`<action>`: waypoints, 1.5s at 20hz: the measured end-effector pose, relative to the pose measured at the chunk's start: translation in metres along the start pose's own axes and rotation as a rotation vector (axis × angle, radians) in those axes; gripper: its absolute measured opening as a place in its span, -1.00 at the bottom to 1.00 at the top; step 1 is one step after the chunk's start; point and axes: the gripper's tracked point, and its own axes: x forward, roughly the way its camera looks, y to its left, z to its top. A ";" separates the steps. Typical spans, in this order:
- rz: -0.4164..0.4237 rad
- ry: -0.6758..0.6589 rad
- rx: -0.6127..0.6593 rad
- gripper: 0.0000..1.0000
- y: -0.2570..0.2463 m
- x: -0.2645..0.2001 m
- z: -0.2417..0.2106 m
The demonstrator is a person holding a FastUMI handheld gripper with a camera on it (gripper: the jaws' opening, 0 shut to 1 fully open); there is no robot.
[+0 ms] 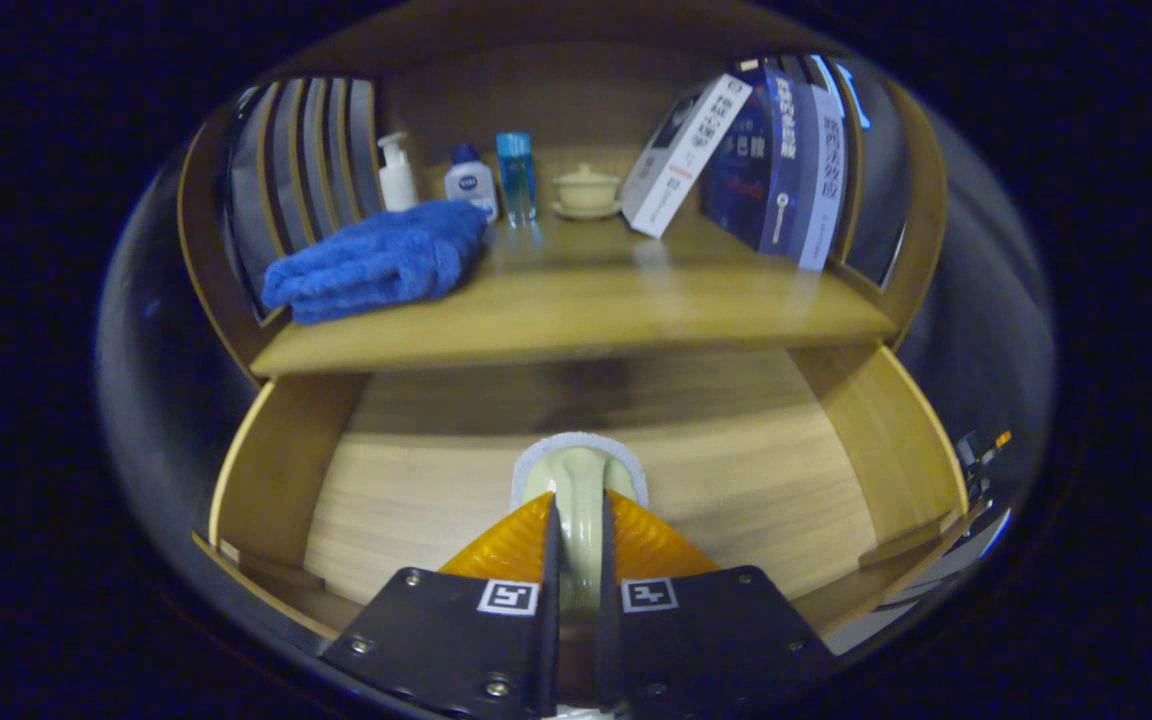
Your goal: Pull open the drawer, take out the items inside it, and place them on the countertop above the cabinet.
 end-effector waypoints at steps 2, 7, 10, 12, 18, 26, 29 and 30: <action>-0.017 -0.045 -0.011 -0.68 -0.002 -0.015 0.018; -0.029 -0.151 -0.008 -0.68 0.001 -0.032 0.071; -0.007 -0.202 -0.007 -0.68 0.007 -0.024 0.103; 0.005 -0.230 -0.003 -0.68 0.009 -0.015 0.122; 0.024 -0.225 -0.023 -0.68 0.007 0.023 0.157; 0.029 -0.195 -0.052 -0.68 0.011 0.077 0.155; 0.029 -0.219 -0.040 -0.67 0.012 0.083 0.156; 0.029 -0.226 -0.034 -0.67 0.013 0.084 0.156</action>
